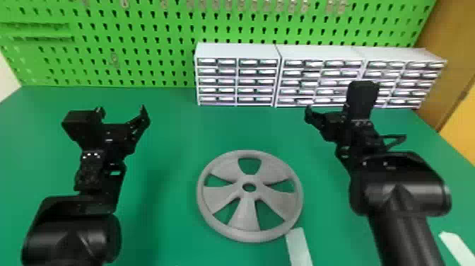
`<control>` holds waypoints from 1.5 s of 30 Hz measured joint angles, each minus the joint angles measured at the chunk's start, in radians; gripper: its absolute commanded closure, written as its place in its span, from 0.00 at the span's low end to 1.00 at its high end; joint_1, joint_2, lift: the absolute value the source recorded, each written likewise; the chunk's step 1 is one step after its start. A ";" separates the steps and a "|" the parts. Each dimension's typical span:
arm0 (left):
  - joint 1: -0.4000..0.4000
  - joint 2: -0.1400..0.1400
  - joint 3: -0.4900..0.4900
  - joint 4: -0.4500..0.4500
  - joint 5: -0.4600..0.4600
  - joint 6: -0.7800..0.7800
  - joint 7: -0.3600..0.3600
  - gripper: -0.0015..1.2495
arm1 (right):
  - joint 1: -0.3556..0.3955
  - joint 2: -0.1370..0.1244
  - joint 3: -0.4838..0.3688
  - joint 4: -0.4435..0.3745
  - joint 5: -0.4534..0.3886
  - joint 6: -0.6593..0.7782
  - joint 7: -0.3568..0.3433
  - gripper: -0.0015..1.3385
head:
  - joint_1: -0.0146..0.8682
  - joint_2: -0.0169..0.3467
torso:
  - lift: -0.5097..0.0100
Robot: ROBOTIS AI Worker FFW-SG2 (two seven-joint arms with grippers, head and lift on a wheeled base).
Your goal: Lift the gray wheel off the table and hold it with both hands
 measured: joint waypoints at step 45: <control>-0.005 0.000 -0.016 -0.002 0.005 0.000 0.001 0.20 | -0.361 -0.187 0.317 0.105 -0.552 0.880 -0.427 0.18 | 0.82 0.09 | 0.79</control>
